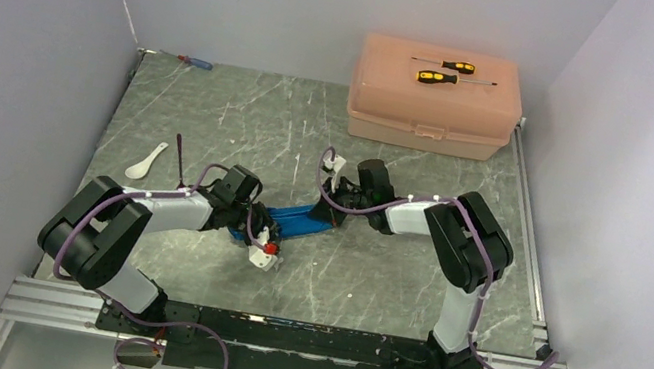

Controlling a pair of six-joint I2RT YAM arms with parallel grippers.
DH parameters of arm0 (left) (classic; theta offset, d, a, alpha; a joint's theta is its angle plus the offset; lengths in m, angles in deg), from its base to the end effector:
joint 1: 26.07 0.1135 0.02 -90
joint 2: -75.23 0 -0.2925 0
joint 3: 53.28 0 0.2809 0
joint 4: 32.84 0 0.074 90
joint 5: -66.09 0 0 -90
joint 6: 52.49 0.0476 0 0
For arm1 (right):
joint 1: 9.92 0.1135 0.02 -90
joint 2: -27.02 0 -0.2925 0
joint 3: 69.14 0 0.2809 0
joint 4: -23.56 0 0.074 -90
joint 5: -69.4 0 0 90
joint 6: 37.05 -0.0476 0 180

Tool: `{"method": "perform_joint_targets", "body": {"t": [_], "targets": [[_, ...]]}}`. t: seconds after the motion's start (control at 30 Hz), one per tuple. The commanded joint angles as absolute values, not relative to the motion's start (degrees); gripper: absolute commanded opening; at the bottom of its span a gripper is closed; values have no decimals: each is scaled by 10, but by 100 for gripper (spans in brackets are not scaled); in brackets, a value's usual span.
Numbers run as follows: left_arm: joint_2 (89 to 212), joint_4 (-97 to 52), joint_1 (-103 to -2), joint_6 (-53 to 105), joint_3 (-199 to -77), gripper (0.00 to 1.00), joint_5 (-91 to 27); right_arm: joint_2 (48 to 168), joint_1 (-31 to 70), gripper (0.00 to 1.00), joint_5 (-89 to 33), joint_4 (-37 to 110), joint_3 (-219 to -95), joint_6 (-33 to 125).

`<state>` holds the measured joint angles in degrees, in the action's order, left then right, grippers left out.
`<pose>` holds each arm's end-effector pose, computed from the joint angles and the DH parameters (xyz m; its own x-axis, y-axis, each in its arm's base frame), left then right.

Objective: Fold the napkin into a case and place the utensils inside
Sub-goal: Grasp the top corner of the smaller rectangle folded napkin from the folded napkin.

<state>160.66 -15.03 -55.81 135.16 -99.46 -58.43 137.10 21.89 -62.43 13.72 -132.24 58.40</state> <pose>0.2261 -0.1602 0.1323 0.7673 0.5021 -0.3990 0.6322 -0.4875 0.6022 0.3226 0.2375 0.1168 -0.4305 -0.3503 -0.8318 -0.8895 0.3212 0.3251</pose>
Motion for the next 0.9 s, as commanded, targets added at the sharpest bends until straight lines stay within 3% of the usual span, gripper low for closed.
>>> {"method": "perform_joint_targets", "body": {"t": [0.0, 0.2, 0.37, 0.57, 0.87], "targets": [[1612, -85, -562, 1350, -977, 3, -573, 1364, 214, 0, -560, 135, -1313, 572], [1610, -87, -562, 1349, -975, 3, -571, 1240, 218, 12, -532, 55, -1259, 513], [1609, -83, -563, 1344, -978, 3, -564, 1197, 260, 11, -502, -40, -1193, 473], [1608, -85, -562, 1340, -977, 3, -561, 1235, 309, 4, -494, -132, -1152, 420], [1600, -83, -564, 1338, -977, 3, -554, 1340, 322, 0, -478, -141, -1225, 358]]}}
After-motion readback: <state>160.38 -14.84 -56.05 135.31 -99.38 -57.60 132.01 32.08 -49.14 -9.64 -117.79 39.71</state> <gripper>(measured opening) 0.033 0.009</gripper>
